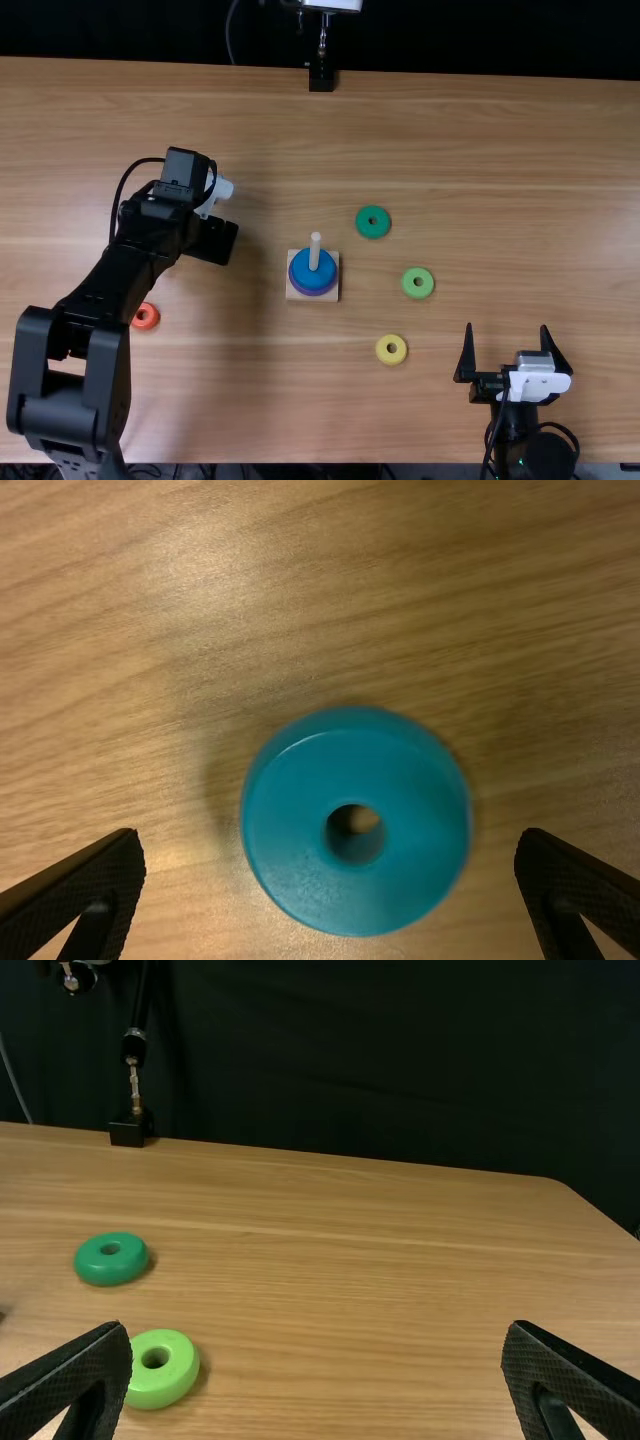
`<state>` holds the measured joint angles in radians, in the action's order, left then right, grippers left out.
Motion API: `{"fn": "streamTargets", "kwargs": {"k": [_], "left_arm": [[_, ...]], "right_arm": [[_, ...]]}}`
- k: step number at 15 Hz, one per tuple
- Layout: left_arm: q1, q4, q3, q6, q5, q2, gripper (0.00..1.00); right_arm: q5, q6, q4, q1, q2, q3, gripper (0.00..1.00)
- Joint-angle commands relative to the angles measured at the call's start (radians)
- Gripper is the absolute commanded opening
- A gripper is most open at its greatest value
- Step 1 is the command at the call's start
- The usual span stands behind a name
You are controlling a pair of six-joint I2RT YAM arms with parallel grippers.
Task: Build the Hanoi tower: stack the rings onto the peg from bottom to top in this color order: purple, dark blue, light blue, dark green, light green, yellow, orange.
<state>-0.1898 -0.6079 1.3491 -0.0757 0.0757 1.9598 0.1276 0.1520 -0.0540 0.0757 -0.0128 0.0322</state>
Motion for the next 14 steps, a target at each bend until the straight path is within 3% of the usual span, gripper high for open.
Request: {"fn": "streamTargets", "kwargs": {"k": [1,9,10,11,12,14], "left_arm": [[-0.01,0.002,0.038,-0.016,0.002,0.039,1.0],[-0.01,0.006,0.036,-0.018,-0.006,0.056,1.0],[-0.01,0.008,0.035,-0.018,-0.008,0.056,0.94],[-0.01,0.008,0.033,-0.016,-0.009,0.057,0.75],[-0.01,0.01,0.031,-0.016,-0.011,0.057,0.65],[-0.008,0.01,0.03,-0.014,-0.011,0.059,0.63]], "right_arm": [[0.01,-0.001,0.001,-0.013,0.013,-0.012,1.0],[0.01,-0.001,0.001,-0.013,0.013,-0.012,1.0],[0.01,-0.001,0.001,-0.013,0.013,-0.012,1.0],[0.01,-0.001,0.001,-0.013,0.013,-0.012,1.0],[0.01,-0.001,0.001,-0.013,0.013,-0.012,1.0],[0.01,-0.001,0.001,-0.013,0.013,-0.012,1.0]]}}
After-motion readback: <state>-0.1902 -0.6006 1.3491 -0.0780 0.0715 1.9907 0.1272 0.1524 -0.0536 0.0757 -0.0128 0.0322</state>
